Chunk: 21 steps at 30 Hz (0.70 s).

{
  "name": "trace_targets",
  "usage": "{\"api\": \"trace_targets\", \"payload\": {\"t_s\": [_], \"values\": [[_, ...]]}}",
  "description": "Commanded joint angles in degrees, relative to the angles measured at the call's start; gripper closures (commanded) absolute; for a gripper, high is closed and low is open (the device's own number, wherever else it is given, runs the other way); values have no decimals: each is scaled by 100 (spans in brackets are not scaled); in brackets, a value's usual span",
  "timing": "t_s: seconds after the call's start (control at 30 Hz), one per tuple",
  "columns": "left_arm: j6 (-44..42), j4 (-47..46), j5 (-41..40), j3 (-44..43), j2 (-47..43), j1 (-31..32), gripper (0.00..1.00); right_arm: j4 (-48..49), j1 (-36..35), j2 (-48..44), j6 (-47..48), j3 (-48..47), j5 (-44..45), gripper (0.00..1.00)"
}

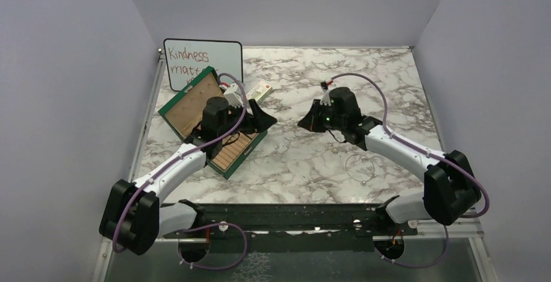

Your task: Organize the mixed jewelry

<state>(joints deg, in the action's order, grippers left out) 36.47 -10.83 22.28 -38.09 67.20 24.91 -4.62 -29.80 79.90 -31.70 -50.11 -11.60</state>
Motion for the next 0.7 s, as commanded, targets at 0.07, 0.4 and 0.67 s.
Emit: {"api": "trace_targets", "payload": {"t_s": [0.07,0.4,0.67], "values": [[676,-730,382,122,209,58,38,963,-620,-52,-698,-30,-456,99],[1103,-1205,908,212,665,201,57,1208,-843,141,-846,-30,-687,99],[1135,-1378,881,231,713,317,52,1265,-843,224,-877,-113,-664,99]]}}
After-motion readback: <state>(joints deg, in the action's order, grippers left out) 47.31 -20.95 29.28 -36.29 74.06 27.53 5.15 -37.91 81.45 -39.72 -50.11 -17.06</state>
